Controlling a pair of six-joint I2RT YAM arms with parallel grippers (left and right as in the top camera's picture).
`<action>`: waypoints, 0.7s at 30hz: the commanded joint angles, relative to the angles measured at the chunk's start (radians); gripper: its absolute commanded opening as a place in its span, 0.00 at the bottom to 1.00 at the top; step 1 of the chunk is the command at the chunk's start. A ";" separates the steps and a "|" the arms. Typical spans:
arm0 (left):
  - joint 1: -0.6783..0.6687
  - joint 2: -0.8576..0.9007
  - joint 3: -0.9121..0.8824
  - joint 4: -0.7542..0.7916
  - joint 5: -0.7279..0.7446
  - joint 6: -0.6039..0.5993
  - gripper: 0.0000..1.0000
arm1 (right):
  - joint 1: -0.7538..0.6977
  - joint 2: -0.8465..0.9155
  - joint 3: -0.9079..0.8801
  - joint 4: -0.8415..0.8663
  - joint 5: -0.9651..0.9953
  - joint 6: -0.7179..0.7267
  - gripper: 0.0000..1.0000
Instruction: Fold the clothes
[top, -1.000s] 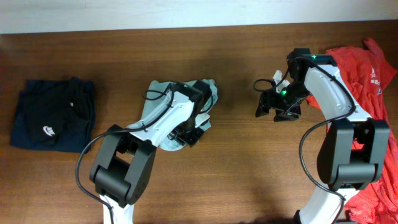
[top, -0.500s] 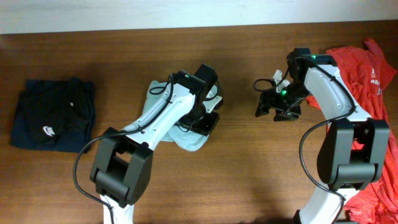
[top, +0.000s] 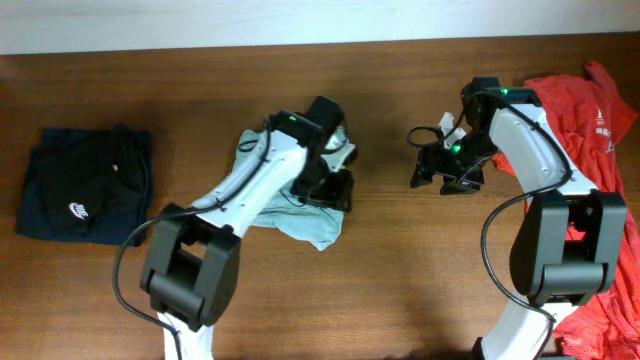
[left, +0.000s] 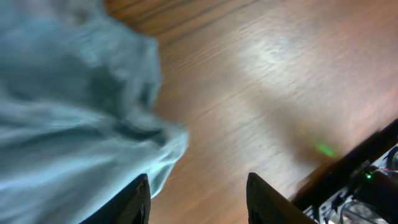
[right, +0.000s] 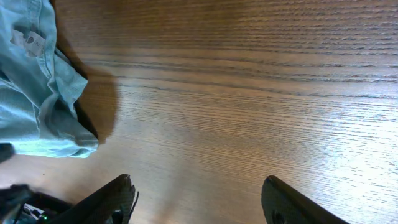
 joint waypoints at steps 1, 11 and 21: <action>0.074 -0.042 0.018 -0.058 -0.066 0.079 0.50 | -0.004 -0.021 -0.002 0.002 0.002 -0.011 0.71; 0.091 -0.041 -0.227 0.092 -0.509 0.079 0.01 | -0.004 -0.021 -0.002 0.008 0.002 -0.011 0.71; 0.092 -0.082 -0.305 0.070 -0.449 0.075 0.01 | -0.004 -0.021 -0.002 0.021 0.002 -0.010 0.72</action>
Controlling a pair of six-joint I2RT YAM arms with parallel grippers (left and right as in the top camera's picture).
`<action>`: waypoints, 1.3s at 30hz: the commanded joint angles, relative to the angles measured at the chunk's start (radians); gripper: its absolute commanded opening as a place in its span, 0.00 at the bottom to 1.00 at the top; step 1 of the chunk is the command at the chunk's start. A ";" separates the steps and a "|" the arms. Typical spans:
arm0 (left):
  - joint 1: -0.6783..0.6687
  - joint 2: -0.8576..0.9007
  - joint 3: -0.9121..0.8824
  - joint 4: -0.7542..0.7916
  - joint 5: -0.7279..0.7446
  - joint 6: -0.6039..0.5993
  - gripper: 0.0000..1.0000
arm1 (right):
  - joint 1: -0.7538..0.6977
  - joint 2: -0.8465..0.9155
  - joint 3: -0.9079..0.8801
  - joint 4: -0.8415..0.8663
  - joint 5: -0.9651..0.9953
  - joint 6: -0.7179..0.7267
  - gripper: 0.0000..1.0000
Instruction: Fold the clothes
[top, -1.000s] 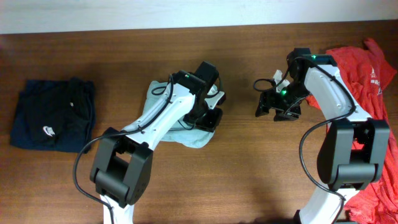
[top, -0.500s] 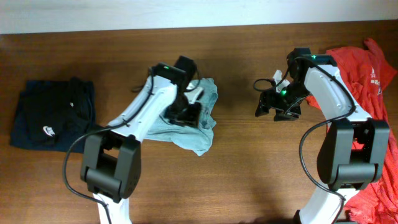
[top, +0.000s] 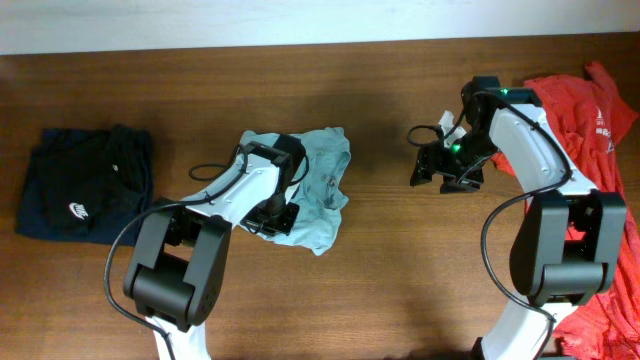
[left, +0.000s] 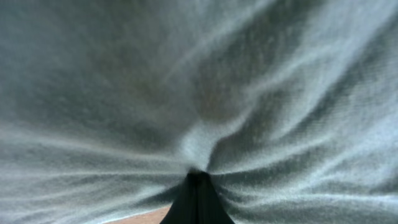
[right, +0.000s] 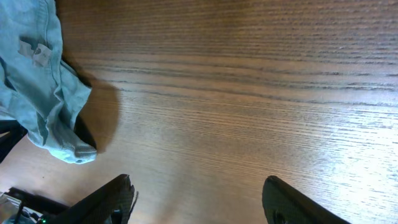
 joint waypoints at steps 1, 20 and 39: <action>-0.002 -0.052 0.056 -0.028 0.001 0.009 0.01 | -0.004 -0.021 -0.002 0.002 0.002 -0.010 0.72; 0.308 0.001 0.352 -0.037 0.220 0.089 0.84 | -0.004 -0.021 -0.002 -0.021 0.002 -0.011 0.72; 0.404 0.310 0.339 -0.071 0.577 0.296 0.79 | -0.004 -0.021 -0.002 -0.019 0.002 -0.011 0.72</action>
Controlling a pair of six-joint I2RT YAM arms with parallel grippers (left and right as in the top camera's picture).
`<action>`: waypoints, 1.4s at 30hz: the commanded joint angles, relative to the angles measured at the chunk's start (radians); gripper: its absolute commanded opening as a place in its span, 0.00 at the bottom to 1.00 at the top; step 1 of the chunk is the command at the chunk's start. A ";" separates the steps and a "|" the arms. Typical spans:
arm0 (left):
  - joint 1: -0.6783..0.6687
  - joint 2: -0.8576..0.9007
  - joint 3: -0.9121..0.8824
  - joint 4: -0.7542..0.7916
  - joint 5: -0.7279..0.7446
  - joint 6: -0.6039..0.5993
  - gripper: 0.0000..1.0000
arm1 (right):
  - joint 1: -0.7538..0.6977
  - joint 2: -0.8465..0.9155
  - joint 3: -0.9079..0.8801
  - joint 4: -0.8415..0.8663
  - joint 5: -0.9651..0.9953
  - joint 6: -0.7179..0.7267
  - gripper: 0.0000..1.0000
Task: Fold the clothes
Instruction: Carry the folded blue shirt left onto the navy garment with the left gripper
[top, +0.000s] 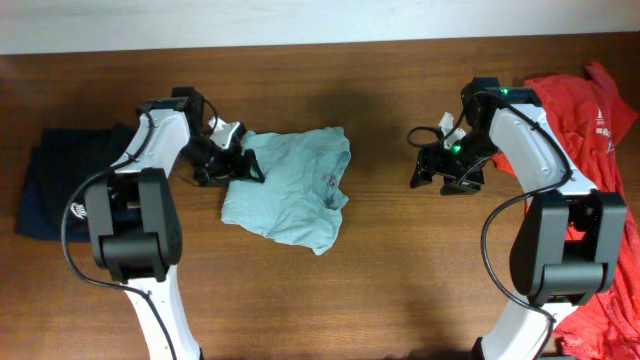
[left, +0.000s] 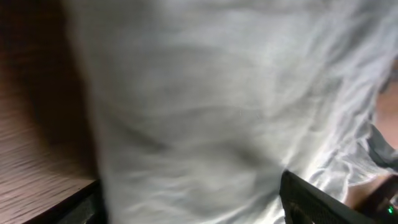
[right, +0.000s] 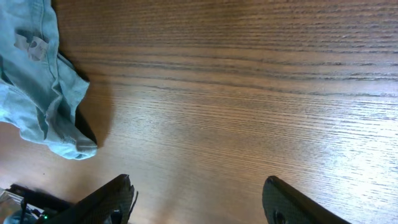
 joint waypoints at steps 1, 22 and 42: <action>-0.040 0.087 -0.024 -0.001 0.037 0.051 0.72 | -0.004 -0.021 -0.002 0.002 0.002 -0.011 0.72; -0.013 -0.146 0.214 -0.155 -0.107 0.055 0.00 | -0.004 -0.021 -0.002 -0.004 0.002 -0.011 0.72; 0.550 -0.259 0.258 -0.082 -0.244 0.212 0.00 | -0.004 -0.021 -0.002 -0.015 0.002 -0.010 0.72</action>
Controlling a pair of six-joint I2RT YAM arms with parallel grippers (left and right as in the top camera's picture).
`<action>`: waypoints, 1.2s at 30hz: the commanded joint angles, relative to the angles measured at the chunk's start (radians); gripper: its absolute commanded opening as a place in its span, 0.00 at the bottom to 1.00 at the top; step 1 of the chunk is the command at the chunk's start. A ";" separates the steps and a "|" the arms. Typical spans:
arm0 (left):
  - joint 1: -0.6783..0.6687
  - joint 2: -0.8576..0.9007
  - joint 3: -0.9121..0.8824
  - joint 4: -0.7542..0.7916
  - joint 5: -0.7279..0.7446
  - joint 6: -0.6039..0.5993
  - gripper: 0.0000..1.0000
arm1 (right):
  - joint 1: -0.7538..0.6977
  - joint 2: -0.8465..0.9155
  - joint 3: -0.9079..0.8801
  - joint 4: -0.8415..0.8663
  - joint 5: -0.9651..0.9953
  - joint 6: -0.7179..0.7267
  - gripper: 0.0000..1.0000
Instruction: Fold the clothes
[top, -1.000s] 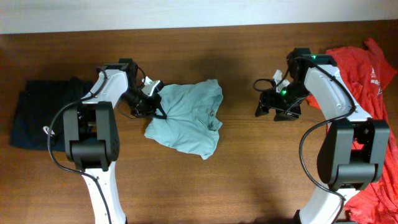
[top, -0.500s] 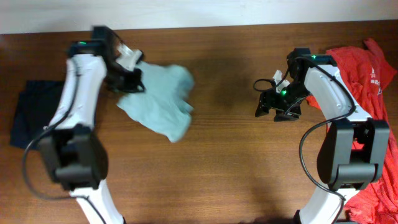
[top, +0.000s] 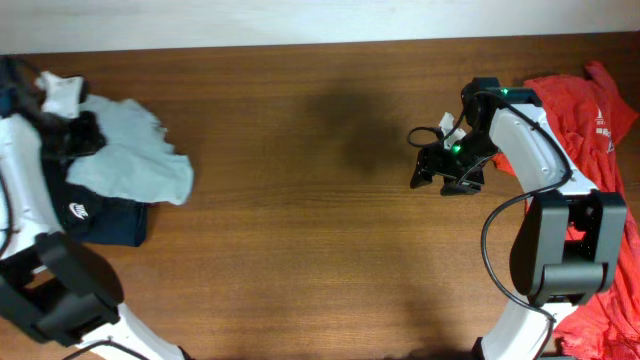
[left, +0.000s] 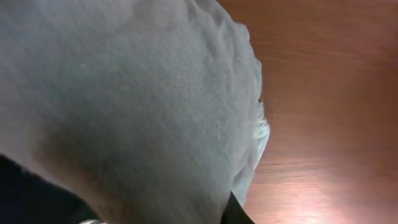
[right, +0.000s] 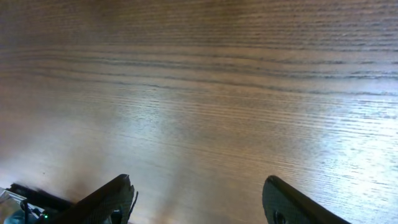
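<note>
A light blue garment hangs bunched at the table's far left, partly over a folded dark navy garment. My left gripper is at the blue garment's upper left edge and shut on it. In the left wrist view the cloth fills the frame and covers the fingers, apart from one dark tip. My right gripper stands open over bare wood right of centre, with nothing between its fingers. A red garment lies crumpled at the right edge.
The wooden table runs wide between the two arms. The right arm's base stands on part of the red cloth. A pale wall strip borders the table's far edge.
The left gripper moved from the blue garment's left edge near mid-table to the far left, and the garment went with it, now partly over the navy one. The right arm has not moved.
The left gripper first stood open by the blue garment's right side at mid-table. Then it was shut on cloth at the lower middle. Then it was open at the left edge. Now the garment is held at the far left, over the navy pile.
</note>
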 joint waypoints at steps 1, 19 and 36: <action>0.098 0.002 0.005 0.015 -0.016 0.043 0.00 | -0.004 -0.021 -0.002 -0.005 0.002 -0.010 0.72; 0.267 -0.005 0.035 -0.041 -0.182 -0.208 0.99 | -0.004 -0.021 -0.002 -0.030 0.002 -0.010 0.72; 0.087 -0.066 -0.007 -0.080 0.052 -0.100 0.01 | -0.004 -0.021 -0.002 -0.043 -0.006 -0.010 0.70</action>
